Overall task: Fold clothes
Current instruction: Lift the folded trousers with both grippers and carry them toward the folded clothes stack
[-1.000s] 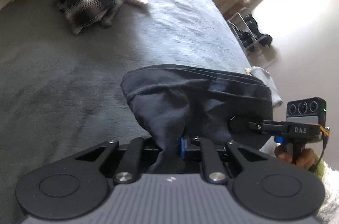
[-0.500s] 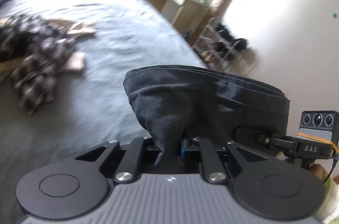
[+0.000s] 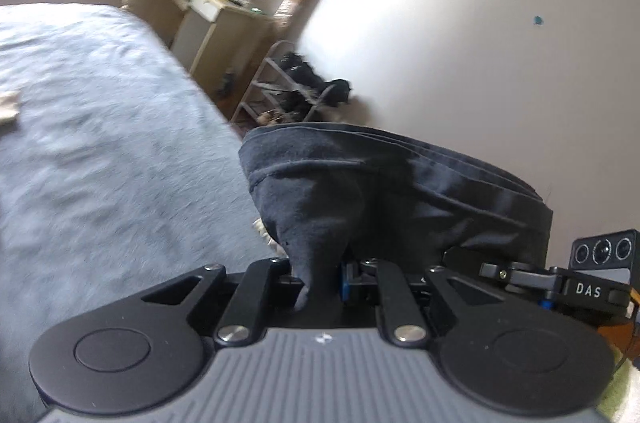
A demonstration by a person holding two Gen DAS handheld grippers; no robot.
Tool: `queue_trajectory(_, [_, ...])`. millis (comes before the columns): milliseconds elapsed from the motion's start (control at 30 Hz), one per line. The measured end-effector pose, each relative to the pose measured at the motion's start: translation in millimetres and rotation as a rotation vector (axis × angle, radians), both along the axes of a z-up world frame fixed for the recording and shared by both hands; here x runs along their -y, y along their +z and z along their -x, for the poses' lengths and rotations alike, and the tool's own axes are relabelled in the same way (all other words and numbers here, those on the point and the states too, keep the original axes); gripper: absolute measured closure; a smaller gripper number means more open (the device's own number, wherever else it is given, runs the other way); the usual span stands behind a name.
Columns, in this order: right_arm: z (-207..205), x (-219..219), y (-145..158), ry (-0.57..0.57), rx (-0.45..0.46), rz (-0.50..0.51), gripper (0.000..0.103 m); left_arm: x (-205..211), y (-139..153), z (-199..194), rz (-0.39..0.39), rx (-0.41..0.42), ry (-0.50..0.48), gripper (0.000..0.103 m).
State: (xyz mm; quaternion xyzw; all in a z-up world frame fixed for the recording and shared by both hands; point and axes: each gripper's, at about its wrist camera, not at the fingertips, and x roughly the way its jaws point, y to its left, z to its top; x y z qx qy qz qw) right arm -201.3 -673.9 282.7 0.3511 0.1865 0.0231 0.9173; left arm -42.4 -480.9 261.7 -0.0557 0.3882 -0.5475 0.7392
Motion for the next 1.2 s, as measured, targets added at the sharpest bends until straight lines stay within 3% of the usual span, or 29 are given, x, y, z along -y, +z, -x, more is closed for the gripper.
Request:
queue_trajectory(267, [-19.3, 47.6, -0.8, -0.15, 0.019, 0.046, 0.09, 89.1, 8.6, -27.8, -0.021, 0.061, -0.081, 0.089])
queue_trajectory(567, [-20.1, 135.6, -40.8, -0.21, 0.067, -0.042, 0.089, 224.2, -3.2, -34.1, -0.106, 0.124, -0.089, 0.089])
queue_trajectory(867, [-27.3, 222.4, -127.1, -0.273, 0.054, -0.175, 0.089, 337.6, -68.1, -42.5, -0.238, 0.11, -0.132, 0.089])
queue_trajectory(1200, [-2.6, 296.4, -190.0, -0.435, 0.057, -0.336, 0.089, 456.0, -126.9, -41.2, -0.338, 0.14, -0.349, 0.089])
